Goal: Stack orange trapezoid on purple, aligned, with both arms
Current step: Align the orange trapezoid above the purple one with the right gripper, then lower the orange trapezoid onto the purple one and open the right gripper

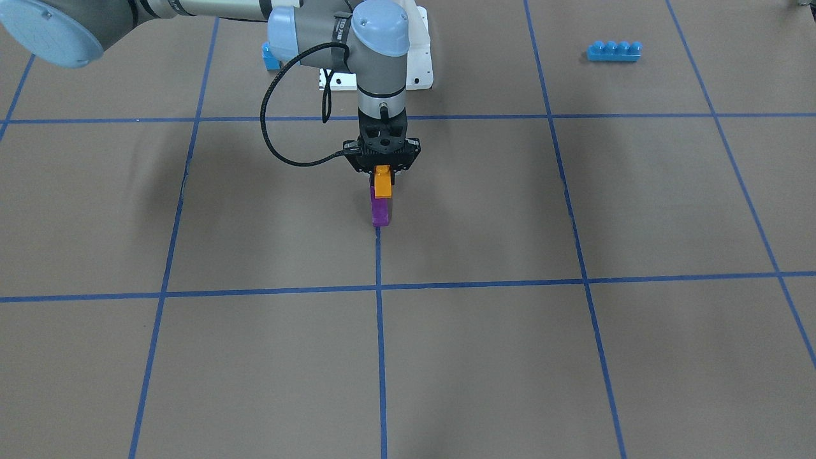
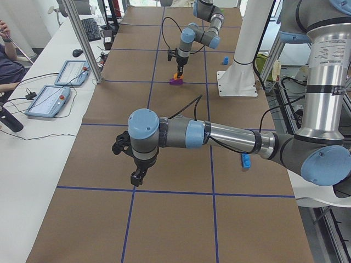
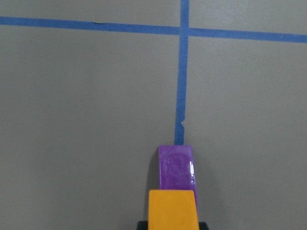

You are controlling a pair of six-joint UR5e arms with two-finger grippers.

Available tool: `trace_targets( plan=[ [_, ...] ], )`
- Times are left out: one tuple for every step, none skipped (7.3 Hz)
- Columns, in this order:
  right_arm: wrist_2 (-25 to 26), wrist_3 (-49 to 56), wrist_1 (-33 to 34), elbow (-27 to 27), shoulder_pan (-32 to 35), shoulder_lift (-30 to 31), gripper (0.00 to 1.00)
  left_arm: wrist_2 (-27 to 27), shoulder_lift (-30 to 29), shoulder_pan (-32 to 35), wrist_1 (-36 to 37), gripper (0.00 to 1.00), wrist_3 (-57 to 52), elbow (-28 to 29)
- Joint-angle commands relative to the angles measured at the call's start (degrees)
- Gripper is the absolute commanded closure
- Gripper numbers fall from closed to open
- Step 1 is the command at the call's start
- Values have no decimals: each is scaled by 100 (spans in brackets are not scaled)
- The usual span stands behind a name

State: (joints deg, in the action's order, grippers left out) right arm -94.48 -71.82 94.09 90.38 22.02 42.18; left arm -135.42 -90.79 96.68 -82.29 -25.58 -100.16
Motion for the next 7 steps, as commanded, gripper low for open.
trace_targets(
  plan=[
    [8, 2, 31, 58, -5, 10, 100, -2, 0, 0, -7, 0, 0, -3],
    [8, 2, 31, 58, -5, 10, 100, -2, 0, 0, 2, 0, 0, -3],
    [17, 2, 31, 58, -5, 10, 100, -2, 0, 0, 2, 0, 9, -12],
    [26, 2, 22, 50, -5, 19, 100, -2, 0, 0, 2, 0, 9, -21],
    [121, 2, 5, 23, -5, 27, 100, -2, -9, 0, 2, 0, 9, -21],
    [140, 2, -4, 23, -5, 54, 100, -2, -9, 0, 2, 0, 18, -30],
    [157, -7, -13, 14, -31, 63, 100, 6, -9, -9, 2, 0, 18, -21]
  ],
)
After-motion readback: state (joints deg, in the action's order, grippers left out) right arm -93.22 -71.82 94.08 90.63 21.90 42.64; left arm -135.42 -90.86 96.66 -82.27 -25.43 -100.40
